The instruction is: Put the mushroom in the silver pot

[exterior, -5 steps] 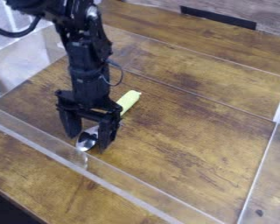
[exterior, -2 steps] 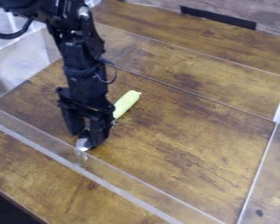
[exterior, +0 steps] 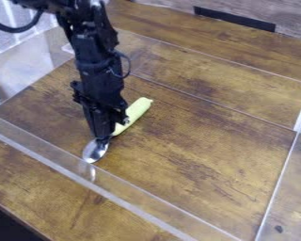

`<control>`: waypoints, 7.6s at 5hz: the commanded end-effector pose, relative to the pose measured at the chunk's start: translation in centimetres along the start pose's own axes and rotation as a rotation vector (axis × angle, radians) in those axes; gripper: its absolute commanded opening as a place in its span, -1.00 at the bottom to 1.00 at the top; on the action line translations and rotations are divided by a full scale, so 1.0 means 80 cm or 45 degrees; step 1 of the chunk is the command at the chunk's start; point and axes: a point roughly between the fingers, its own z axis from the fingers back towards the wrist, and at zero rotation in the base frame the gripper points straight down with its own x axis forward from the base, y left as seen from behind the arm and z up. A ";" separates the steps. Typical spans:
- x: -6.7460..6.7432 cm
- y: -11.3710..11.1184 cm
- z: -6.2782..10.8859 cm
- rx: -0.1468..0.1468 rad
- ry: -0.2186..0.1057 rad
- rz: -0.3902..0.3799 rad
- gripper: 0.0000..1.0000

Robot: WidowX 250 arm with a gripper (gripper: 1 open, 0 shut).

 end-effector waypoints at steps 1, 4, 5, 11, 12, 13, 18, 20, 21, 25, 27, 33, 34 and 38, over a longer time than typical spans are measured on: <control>0.005 0.009 0.003 -0.003 -0.027 -0.024 1.00; 0.014 0.005 0.011 -0.012 -0.045 0.055 1.00; 0.015 -0.002 0.013 -0.013 -0.046 0.019 -1.00; 0.033 0.008 0.025 -0.027 -0.024 -0.244 1.00; 0.036 0.009 0.039 -0.001 -0.023 -0.272 1.00; 0.036 0.010 0.039 0.007 -0.021 -0.288 -1.00; 0.040 0.010 0.116 0.036 -0.051 -0.371 -1.00; 0.066 0.029 0.099 0.012 -0.057 -0.521 1.00; 0.078 0.032 0.095 -0.005 -0.068 -0.568 1.00; 0.075 0.078 0.101 -0.033 -0.075 -0.628 1.00; 0.082 0.080 0.098 -0.031 -0.056 -0.707 -1.00; 0.077 -0.051 0.111 0.007 -0.025 -0.686 -1.00; 0.073 -0.073 0.113 0.012 -0.015 -0.590 -1.00; 0.056 -0.152 0.105 -0.089 0.104 -0.579 -1.00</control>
